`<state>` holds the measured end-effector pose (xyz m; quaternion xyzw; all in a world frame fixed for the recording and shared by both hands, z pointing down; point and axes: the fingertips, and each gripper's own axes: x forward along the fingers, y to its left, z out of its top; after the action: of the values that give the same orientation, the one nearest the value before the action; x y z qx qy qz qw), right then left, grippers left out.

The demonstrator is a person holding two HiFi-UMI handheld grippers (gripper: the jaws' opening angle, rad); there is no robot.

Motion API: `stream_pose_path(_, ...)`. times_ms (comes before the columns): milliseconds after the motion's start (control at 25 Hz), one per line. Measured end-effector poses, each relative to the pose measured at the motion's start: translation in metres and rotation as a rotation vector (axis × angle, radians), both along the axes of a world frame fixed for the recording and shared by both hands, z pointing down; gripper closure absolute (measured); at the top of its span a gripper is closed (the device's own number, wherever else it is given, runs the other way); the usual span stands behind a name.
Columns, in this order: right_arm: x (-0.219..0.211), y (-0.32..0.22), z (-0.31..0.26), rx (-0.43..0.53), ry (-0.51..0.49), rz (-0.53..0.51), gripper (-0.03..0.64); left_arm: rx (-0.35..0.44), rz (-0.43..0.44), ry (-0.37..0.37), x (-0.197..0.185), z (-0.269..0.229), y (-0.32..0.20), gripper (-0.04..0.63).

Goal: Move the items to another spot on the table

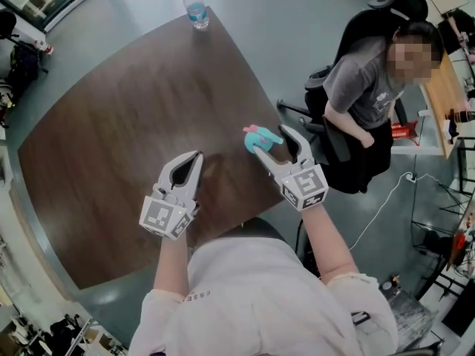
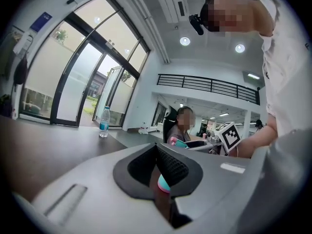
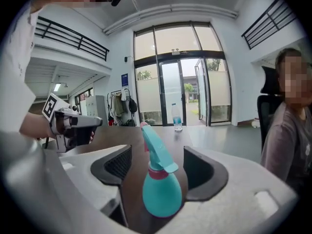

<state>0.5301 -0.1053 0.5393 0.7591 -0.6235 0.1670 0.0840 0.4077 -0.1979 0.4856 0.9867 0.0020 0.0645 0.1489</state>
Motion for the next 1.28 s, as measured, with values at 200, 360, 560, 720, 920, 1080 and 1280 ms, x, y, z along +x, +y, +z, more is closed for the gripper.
stream_pose_path(200,0.002,-0.014,0.011,0.017,0.043,-0.057,0.313,-0.018,0.015,-0.020,0.012,0.015,-0.007,0.578)
stream_pose_path(360,-0.001,-0.022,0.016,0.002,0.109,-0.073,0.434,-0.014,0.015,-0.044,0.007,0.023,-0.011,0.578)
stream_pose_path(560,-0.004,-0.021,0.014,0.006,0.108,-0.084,0.492,-0.003,0.012,-0.042,0.002,0.023,-0.010,0.578)
stream_pose_path(720,-0.009,-0.007,0.000,0.020,0.089,-0.077,0.494,0.019,-0.003,-0.033,-0.011,0.008,-0.001,0.578)
stream_pose_path(920,-0.024,0.026,-0.023,0.043,0.112,-0.085,0.495,0.060,-0.048,0.014,-0.037,-0.014,0.026,0.578)
stream_pose_path(1080,-0.046,0.046,-0.041,0.070,0.119,-0.136,0.495,0.100,-0.122,0.057,-0.070,-0.036,0.046,0.578)
stream_pose_path(1280,-0.091,0.073,-0.054,0.094,0.133,-0.247,0.495,0.122,-0.251,0.088,-0.131,-0.051,0.084,0.578)
